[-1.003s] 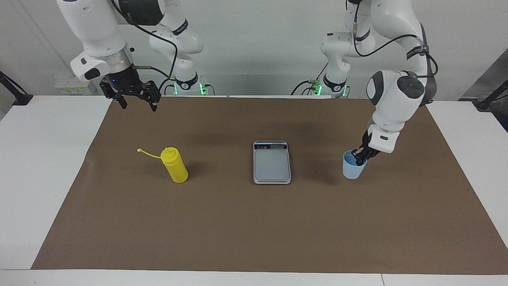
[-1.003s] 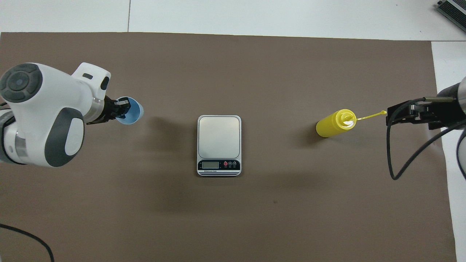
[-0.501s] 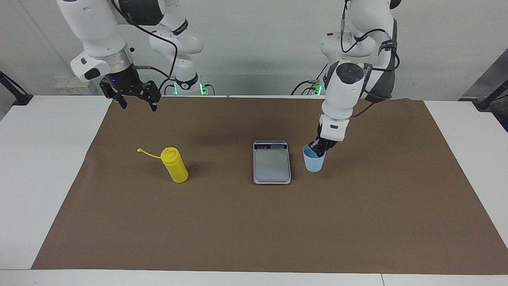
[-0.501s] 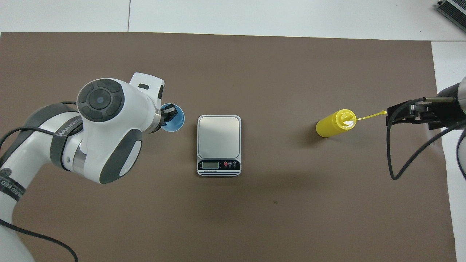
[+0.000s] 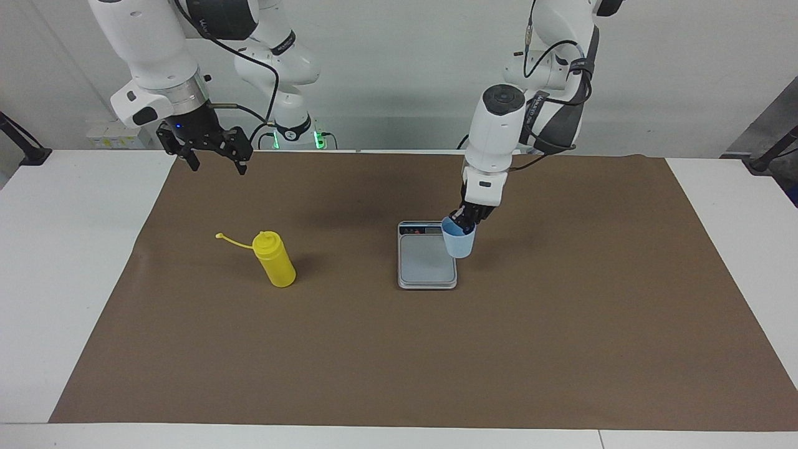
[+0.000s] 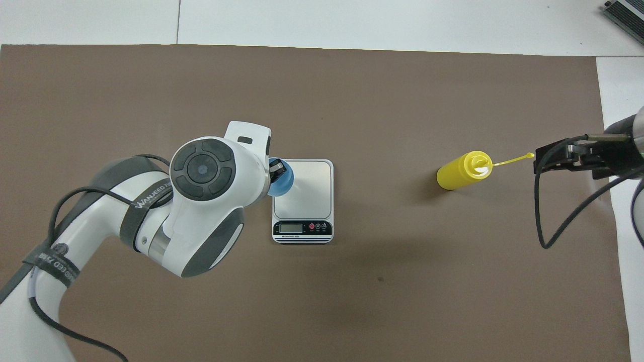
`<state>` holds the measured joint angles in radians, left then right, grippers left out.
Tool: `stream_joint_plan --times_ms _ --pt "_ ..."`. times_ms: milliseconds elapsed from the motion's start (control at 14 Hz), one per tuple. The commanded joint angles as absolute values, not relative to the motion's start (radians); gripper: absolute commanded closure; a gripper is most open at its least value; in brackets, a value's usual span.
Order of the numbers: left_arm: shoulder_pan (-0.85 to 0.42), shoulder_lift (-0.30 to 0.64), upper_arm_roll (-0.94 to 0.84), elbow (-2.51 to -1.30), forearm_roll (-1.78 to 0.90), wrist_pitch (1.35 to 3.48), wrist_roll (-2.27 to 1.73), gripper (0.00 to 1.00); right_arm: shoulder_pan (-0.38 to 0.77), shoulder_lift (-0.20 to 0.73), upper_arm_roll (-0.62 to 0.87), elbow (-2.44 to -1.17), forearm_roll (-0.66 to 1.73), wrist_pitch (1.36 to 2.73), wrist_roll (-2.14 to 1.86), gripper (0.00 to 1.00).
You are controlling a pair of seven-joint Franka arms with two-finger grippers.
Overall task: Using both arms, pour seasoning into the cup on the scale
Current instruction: 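Carry the blue cup with the left gripper onto the scale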
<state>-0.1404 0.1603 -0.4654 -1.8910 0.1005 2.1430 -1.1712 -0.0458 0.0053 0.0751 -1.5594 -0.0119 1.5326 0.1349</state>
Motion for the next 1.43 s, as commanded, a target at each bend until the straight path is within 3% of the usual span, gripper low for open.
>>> stream_joint_plan --times_ms 0,287,788,860,931,1003,1218,1361 --pt "-0.133 0.234 -0.503 -1.867 0.132 2.18 -1.216 1.0 -0.055 -0.02 0.081 -1.588 -0.015 1.531 0.147 0.0" --pt "-0.141 0.319 -0.522 -1.864 0.224 2.212 -1.298 1.0 -0.057 -0.02 0.078 -1.588 -0.015 1.531 0.147 0.0" --pt "-0.137 0.331 -0.528 -1.867 0.241 2.252 -1.322 1.0 -0.057 -0.018 0.078 -1.586 -0.018 1.543 0.144 0.0" --pt "-0.133 0.331 -0.528 -1.867 0.239 2.253 -1.322 0.88 -0.057 -0.018 0.078 -1.588 -0.021 1.543 0.144 0.0" --pt "-0.13 0.336 -0.528 -1.865 0.239 2.252 -1.321 0.68 -0.057 -0.018 0.078 -1.588 -0.026 1.543 0.144 0.0" --pt "-0.129 0.336 -0.528 -1.864 0.239 2.252 -1.321 0.58 -0.057 -0.018 0.078 -1.588 -0.028 1.545 0.144 0.0" --pt "-0.129 0.344 -0.528 -1.827 0.241 2.206 -1.315 0.45 -0.057 -0.018 0.078 -1.594 -0.028 1.572 0.123 0.0" --pt "-0.129 0.37 -0.528 -1.714 0.244 2.056 -1.307 0.39 -0.057 -0.02 0.08 -1.612 -0.026 1.604 0.117 0.0"
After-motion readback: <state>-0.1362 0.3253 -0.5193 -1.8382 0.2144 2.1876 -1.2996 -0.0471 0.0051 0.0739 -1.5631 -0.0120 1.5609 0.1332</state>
